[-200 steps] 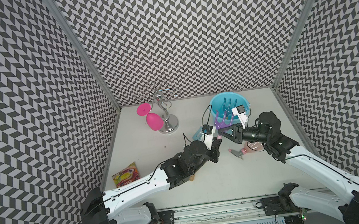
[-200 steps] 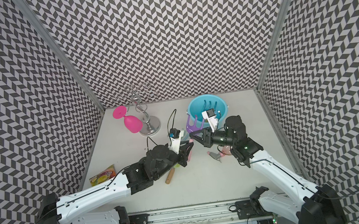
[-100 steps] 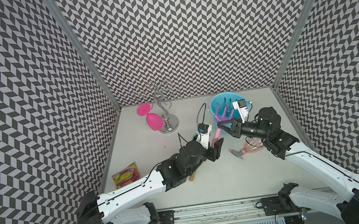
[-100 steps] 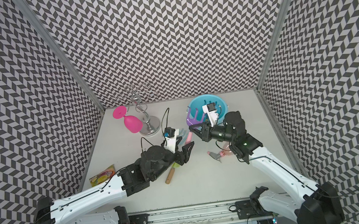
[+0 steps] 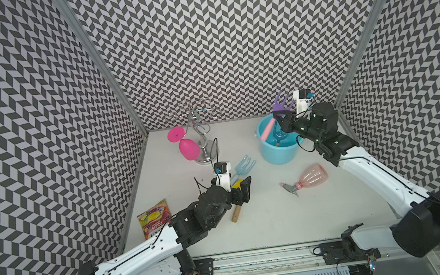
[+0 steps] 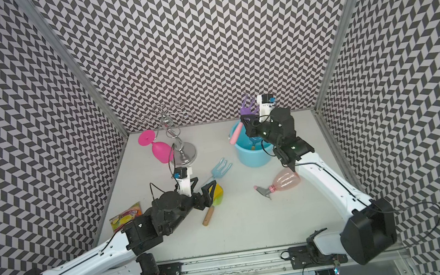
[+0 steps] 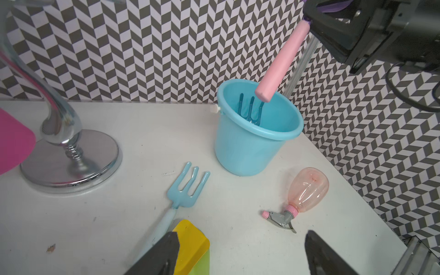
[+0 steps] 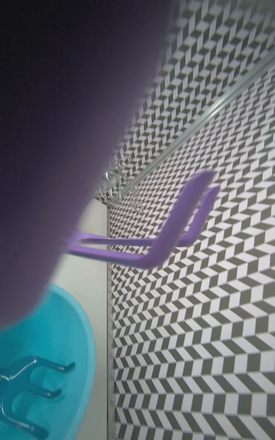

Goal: Organize the gardening tools
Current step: Place the gardening tool in the container.

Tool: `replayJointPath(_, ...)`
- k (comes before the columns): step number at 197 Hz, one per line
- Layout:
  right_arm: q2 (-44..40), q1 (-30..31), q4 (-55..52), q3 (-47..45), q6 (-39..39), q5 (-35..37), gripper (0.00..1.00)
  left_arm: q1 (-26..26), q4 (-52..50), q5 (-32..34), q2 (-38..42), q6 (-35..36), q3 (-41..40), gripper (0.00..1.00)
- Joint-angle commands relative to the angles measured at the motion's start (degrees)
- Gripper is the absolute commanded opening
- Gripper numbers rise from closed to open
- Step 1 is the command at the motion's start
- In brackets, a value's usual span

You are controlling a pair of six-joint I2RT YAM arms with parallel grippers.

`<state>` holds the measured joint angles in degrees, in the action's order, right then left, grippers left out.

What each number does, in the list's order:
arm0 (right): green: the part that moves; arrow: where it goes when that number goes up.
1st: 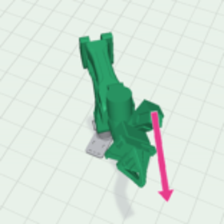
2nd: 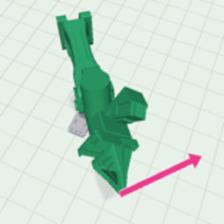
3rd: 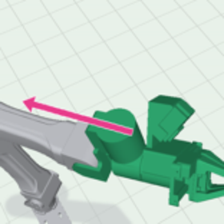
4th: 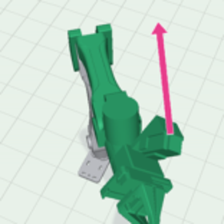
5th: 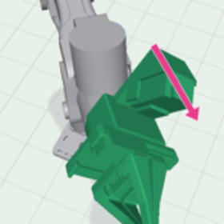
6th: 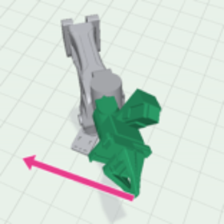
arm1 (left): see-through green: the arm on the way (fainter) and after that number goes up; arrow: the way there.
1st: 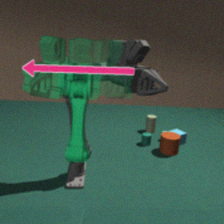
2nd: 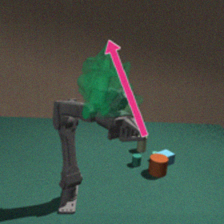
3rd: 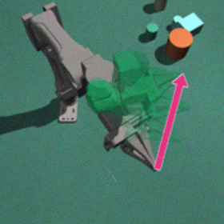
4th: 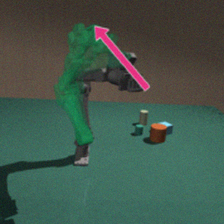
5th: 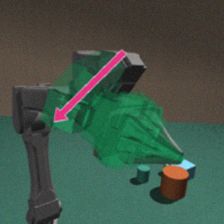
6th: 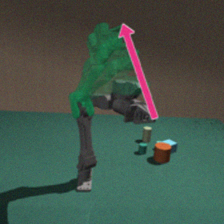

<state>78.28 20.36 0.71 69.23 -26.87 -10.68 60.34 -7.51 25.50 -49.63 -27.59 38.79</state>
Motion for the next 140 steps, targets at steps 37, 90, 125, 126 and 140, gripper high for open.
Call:
replayJointPath(37,9.0,-0.5,4.6,2.4,5.4,16.3,0.0,-0.2,-4.0,1.5,6.1,-5.2,-3.7,0.85)
replayJointPath(90,16.8,-0.5,5.0,3.8,6.5,16.4,0.0,-1.5,-5.3,1.3,6.1,-4.7,-3.7,0.85)
replayJointPath(125,21.0,-0.5,3.6,5.5,7.3,16.1,0.0,-2.9,-5.5,0.3,6.0,-4.8,-3.7,0.85)
replayJointPath(126,21.2,-0.5,3.5,5.6,7.3,16.1,0.0,-2.9,-5.6,0.3,6.0,-4.8,-3.7,0.85)
replayJointPath(140,22.4,-0.5,2.6,6.2,7.2,16.0,0.0,-3.2,-5.7,0.3,6.1,-5.2,-3.8,0.85)
